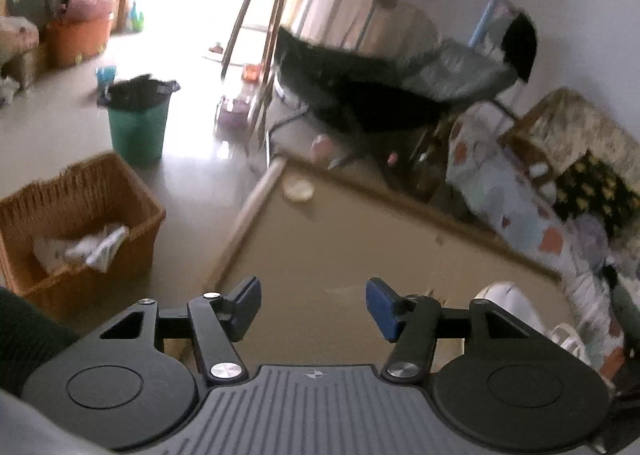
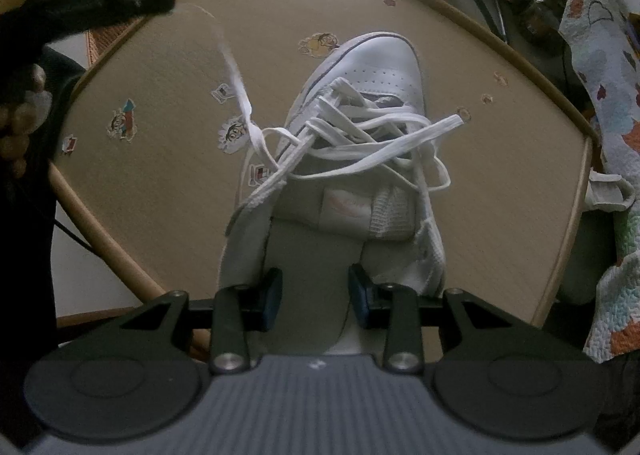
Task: Lace up shoes with both hands
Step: 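Open the left gripper and regrasp the lace closer to the sneaker, then pull the lace taut away from the sneaker with the left gripper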
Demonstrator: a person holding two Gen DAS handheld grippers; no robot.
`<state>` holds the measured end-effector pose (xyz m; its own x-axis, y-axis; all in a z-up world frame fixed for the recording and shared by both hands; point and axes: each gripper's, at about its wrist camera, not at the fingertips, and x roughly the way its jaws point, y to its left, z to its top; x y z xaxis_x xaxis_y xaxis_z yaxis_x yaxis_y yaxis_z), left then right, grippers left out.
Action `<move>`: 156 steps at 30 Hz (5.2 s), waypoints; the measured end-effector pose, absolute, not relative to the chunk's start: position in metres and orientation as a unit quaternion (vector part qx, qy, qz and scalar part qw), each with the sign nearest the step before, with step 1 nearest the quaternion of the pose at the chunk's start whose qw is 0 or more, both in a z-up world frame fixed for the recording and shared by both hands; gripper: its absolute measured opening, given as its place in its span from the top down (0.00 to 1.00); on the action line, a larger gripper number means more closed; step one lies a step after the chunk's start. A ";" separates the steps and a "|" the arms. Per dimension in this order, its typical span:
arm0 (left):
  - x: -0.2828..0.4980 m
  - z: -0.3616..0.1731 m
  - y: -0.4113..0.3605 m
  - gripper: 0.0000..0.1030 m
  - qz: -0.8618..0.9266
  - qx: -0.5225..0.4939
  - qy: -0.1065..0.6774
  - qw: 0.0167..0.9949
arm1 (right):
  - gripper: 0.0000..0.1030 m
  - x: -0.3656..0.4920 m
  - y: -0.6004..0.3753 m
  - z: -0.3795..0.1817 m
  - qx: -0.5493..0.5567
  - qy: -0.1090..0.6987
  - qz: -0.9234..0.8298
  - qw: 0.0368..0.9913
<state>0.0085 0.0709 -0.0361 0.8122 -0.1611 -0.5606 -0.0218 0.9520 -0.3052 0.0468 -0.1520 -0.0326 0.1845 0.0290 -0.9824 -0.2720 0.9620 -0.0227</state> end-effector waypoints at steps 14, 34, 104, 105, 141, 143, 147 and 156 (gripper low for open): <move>-0.037 -0.008 0.011 0.41 -0.194 -0.033 0.276 0.941 | 0.65 0.042 -0.155 -0.033 -0.096 0.623 0.102 0.770; -0.024 -0.038 -0.057 0.44 -0.268 0.157 0.270 0.911 | 0.65 0.043 -0.158 -0.036 -0.096 0.619 0.104 0.772; -0.017 -0.045 -0.056 0.97 -0.250 0.085 0.311 0.913 | 0.65 0.043 -0.150 -0.038 -0.092 0.618 0.099 0.774; -0.018 -0.045 -0.056 0.97 -0.249 0.086 0.311 0.913 | 0.65 0.043 -0.150 -0.038 -0.092 0.618 0.099 0.774; -0.010 -0.051 -0.045 0.97 -0.203 0.081 0.339 0.915 | 0.65 0.040 -0.145 -0.038 -0.092 0.619 0.098 0.774; -0.008 -0.051 -0.043 0.97 -0.198 0.078 0.342 0.915 | 0.65 0.040 -0.145 -0.038 -0.091 0.619 0.098 0.774; -0.007 -0.052 -0.041 0.97 -0.193 0.080 0.343 0.916 | 0.65 0.039 -0.144 -0.038 -0.091 0.619 0.097 0.774; -0.001 -0.054 -0.037 0.97 -0.179 0.074 0.351 0.916 | 0.65 0.040 -0.142 -0.037 -0.091 0.620 0.096 0.773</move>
<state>-0.0015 -0.0366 -0.0539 0.6893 -0.2755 -0.6700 0.3801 0.9249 0.0107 0.0397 -0.1421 -0.0365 0.2124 0.0362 -0.9765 -0.2617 0.9649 -0.0211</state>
